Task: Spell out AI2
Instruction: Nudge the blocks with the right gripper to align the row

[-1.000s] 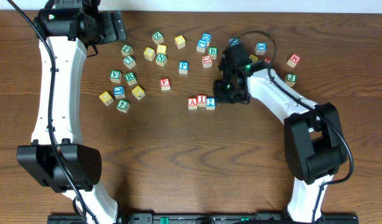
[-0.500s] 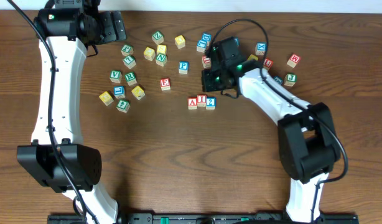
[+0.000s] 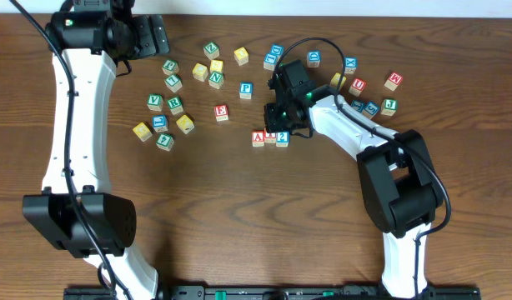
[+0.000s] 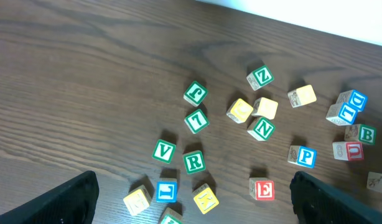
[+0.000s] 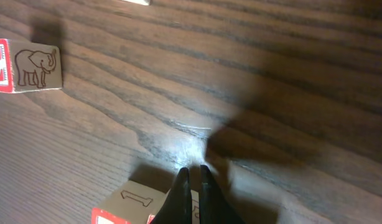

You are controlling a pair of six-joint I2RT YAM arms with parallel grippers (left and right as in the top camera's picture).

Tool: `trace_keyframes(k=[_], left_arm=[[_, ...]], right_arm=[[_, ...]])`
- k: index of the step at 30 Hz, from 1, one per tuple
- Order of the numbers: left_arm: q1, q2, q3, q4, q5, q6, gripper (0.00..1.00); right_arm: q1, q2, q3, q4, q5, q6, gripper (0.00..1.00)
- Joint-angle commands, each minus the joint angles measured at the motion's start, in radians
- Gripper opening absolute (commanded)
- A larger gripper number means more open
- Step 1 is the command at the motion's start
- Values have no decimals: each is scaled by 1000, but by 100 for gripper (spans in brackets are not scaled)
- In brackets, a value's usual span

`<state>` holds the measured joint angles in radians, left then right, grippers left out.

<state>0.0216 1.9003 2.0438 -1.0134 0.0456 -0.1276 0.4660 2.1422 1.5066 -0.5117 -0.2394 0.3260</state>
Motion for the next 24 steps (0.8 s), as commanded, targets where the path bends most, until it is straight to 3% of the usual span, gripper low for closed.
trace_keyframes(k=[1,24], left_arm=[[0,7,7,0,-9,3,98],[0,7,7,0,-9,3,98]], right_arm=[[21,-2,17,-3,-7,-29,1],[-9,-24,56,-23,0,-42,1]])
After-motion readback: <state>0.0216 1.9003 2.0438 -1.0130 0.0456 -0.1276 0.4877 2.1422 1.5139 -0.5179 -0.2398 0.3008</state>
